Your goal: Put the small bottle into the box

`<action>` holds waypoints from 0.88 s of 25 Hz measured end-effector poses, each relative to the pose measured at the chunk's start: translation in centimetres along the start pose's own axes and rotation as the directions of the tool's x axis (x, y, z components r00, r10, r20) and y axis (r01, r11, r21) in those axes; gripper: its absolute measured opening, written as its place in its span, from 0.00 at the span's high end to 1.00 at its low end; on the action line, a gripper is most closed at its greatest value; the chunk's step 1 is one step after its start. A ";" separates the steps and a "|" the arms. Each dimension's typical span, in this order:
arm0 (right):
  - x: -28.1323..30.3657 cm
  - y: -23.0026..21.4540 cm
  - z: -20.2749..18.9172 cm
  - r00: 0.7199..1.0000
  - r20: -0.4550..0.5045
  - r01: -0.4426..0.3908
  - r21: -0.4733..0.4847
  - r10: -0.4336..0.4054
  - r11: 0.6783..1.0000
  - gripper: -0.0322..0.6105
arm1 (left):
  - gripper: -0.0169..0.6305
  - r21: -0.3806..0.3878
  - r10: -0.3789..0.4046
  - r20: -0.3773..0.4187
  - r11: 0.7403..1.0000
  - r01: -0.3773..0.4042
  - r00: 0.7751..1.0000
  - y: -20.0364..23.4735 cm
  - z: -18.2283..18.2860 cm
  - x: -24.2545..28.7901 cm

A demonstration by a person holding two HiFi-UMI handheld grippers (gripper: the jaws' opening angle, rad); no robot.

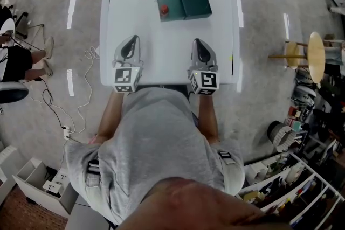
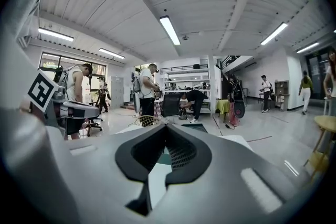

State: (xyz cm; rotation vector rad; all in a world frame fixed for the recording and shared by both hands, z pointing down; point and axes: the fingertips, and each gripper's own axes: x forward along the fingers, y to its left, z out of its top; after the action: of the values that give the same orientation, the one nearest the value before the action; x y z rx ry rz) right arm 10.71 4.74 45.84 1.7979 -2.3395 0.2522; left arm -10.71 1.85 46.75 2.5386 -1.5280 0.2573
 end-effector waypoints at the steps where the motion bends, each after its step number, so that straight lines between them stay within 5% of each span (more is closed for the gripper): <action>1: -0.2 0.1 -0.1 1.000 -0.002 -0.001 -0.002 0.001 1.000 0.95 | 0.96 -0.002 0.002 0.000 1.000 -0.002 1.000 0.0 0.0 -0.3; 22: -0.3 1.3 -0.4 1.000 -0.014 -0.002 -0.026 0.002 1.000 0.95 | 0.96 0.014 0.006 0.023 1.000 -0.007 1.000 0.5 0.9 -1.1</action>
State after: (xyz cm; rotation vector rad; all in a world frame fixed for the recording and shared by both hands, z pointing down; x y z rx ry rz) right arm 9.58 5.50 46.15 1.7770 -2.3244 0.2326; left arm -11.58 2.37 45.69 2.5566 -1.5481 0.2416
